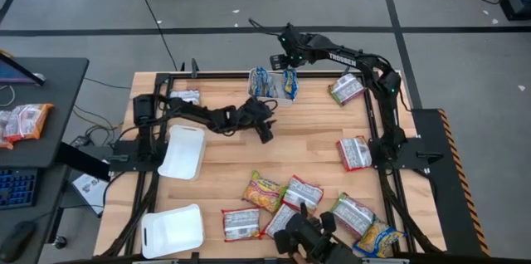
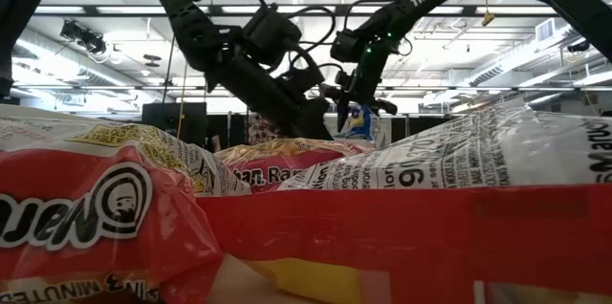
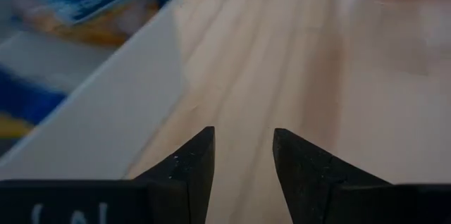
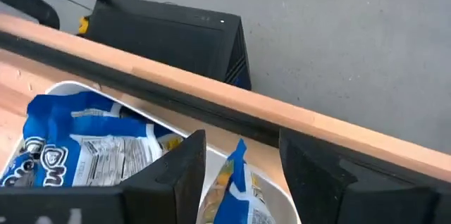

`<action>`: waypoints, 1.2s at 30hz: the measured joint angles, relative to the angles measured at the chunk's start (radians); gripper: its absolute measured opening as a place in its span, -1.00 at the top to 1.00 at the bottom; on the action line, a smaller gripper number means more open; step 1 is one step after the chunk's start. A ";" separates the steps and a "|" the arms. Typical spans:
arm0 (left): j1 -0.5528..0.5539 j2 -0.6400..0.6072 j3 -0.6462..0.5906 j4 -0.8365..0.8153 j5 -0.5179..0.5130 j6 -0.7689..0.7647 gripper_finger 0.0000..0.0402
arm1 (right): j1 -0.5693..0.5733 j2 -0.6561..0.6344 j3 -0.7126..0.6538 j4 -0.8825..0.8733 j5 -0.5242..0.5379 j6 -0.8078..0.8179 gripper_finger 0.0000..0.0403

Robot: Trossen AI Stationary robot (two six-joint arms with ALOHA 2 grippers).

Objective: Sort Maruchan noodles
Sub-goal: Put the blue noodle pack into the top white bin

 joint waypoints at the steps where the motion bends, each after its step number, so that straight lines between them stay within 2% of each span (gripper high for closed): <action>1: 0.007 0.000 0.000 0.003 -0.008 0.000 0.25 | 0.001 0.000 0.000 -0.020 -0.004 -0.011 0.09; 14: 0.048 0.000 0.000 -0.014 -0.014 0.001 0.25 | 0.034 0.004 0.000 -0.182 -0.020 -0.057 0.29; 27: 0.054 -0.001 0.000 -0.007 -0.012 0.004 0.25 | 0.093 0.004 0.000 -0.250 -0.225 -0.171 0.32; 32: 0.054 -0.001 0.000 0.001 -0.013 0.005 0.25 | 0.106 0.004 0.000 -0.316 -0.230 -0.184 0.32; 36: 0.055 -0.001 0.000 0.004 -0.028 0.007 0.25 | 0.111 0.005 0.000 -0.382 -0.191 -0.194 0.32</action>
